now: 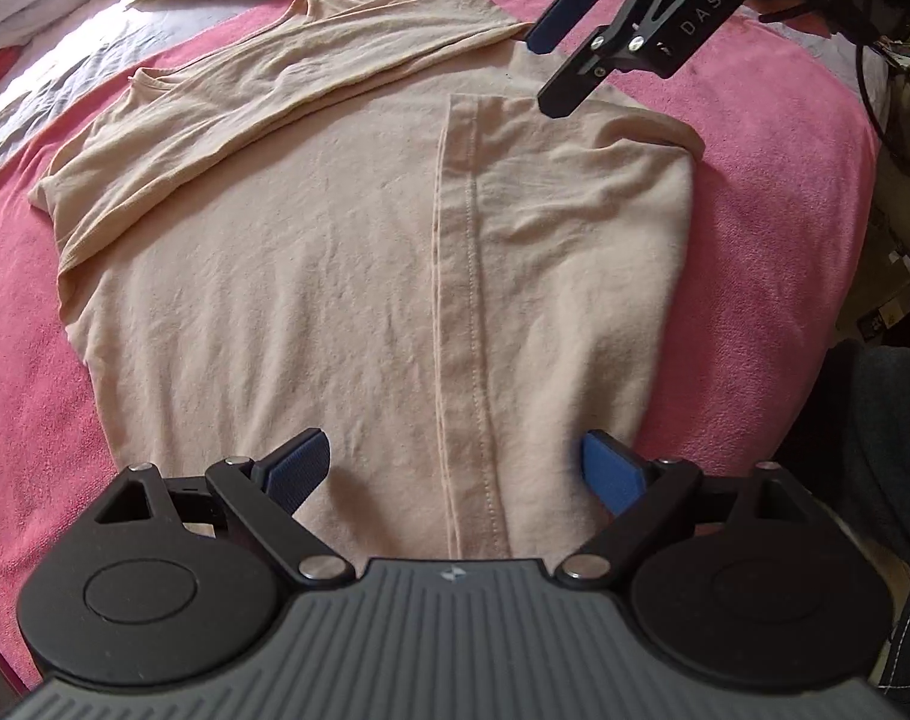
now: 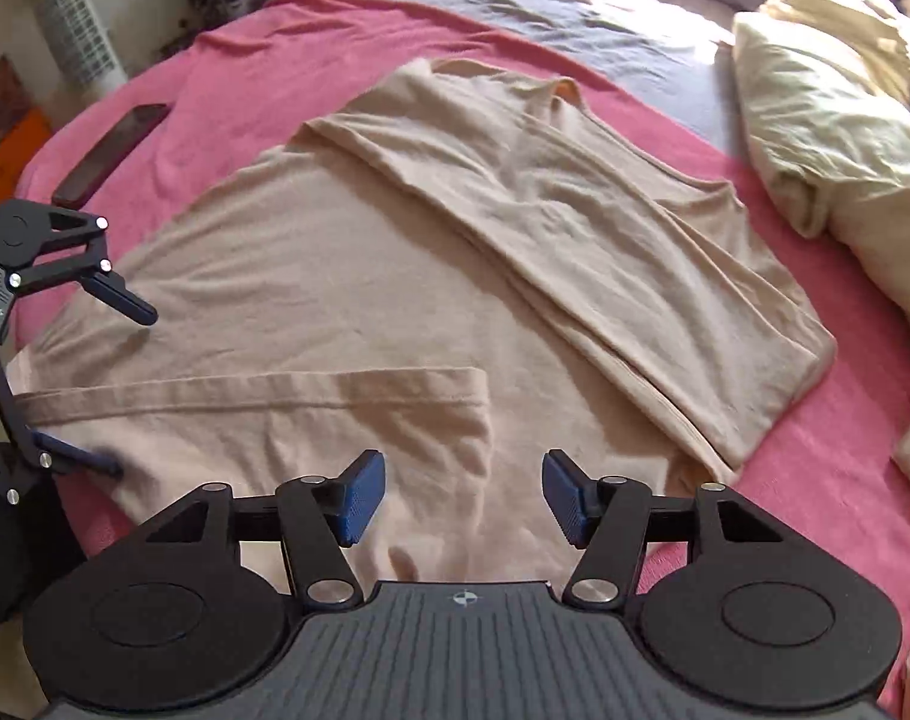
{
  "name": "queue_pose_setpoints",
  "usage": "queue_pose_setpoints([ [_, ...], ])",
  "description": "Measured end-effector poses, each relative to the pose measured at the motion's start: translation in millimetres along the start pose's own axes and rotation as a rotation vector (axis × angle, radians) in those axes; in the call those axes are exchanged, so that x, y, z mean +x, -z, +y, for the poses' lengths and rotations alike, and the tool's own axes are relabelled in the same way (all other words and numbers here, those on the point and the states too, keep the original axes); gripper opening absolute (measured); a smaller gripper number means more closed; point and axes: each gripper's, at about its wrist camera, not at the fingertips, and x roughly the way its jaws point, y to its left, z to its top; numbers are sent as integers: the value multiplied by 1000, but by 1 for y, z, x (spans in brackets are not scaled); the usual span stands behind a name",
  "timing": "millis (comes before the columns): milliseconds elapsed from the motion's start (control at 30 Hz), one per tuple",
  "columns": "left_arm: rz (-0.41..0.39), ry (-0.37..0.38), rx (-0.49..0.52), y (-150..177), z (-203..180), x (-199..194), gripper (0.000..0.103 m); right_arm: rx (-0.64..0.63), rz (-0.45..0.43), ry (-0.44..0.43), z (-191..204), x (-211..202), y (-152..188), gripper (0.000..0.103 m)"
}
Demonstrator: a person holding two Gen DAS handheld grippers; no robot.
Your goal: Fold clothes
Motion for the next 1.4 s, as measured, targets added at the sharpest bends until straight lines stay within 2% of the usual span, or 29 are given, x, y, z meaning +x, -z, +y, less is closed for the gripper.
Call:
queue_pose_setpoints([
  [67,4,4,-15,2,2,1,92,7,37,-52,-7,15,-7,71],
  [100,5,5,-21,2,2,2,92,16,62,-78,-10,23,-10,65],
  [133,5,5,-26,2,3,1,92,24,86,-104,-14,31,-13,52],
  [167,2,4,-32,2,3,0,92,28,91,-117,-14,31,-14,17],
  [200,-2,6,-38,2,4,-3,92,29,79,-119,-12,24,-14,11],
  [300,-21,21,-62,-1,8,-8,92,30,43,-128,-4,2,-14,8],
  [367,-45,40,-79,-6,12,-12,92,31,19,-134,1,-13,-14,8],
  [533,-107,93,-123,-26,22,-11,92,124,-67,-164,-3,-68,-12,8],
  [633,-126,109,-92,-35,19,-4,90,154,-78,-182,-4,-97,-6,8],
  [667,-134,124,-65,-37,16,-3,81,151,-62,-179,-3,-103,-2,8],
  [700,-135,148,-39,-39,14,-1,66,148,-40,-176,-1,-106,3,8],
  [900,-104,247,26,-41,1,4,29,147,90,-168,11,-105,32,8],
  [933,-99,263,37,-42,-1,5,23,124,111,-160,15,-103,36,8],
  [967,-94,280,48,-42,-3,6,9,87,132,-145,20,-100,39,8],
  [1133,-89,326,103,-45,-10,4,6,-231,265,-31,51,-71,57,15],
  [1167,-90,331,114,-46,-11,3,6,-260,269,-26,52,-67,57,23],
  [1200,-92,337,124,-46,-12,3,6,-287,263,-33,54,-64,54,34],
  [1267,-95,349,145,-46,-13,2,6,-365,216,-69,58,-60,42,48],
  [1367,-94,365,199,-46,-15,2,6,-522,150,-109,73,-53,26,60],
  [1400,-94,371,220,-46,-16,2,6,-572,139,-130,78,-49,21,60],
])
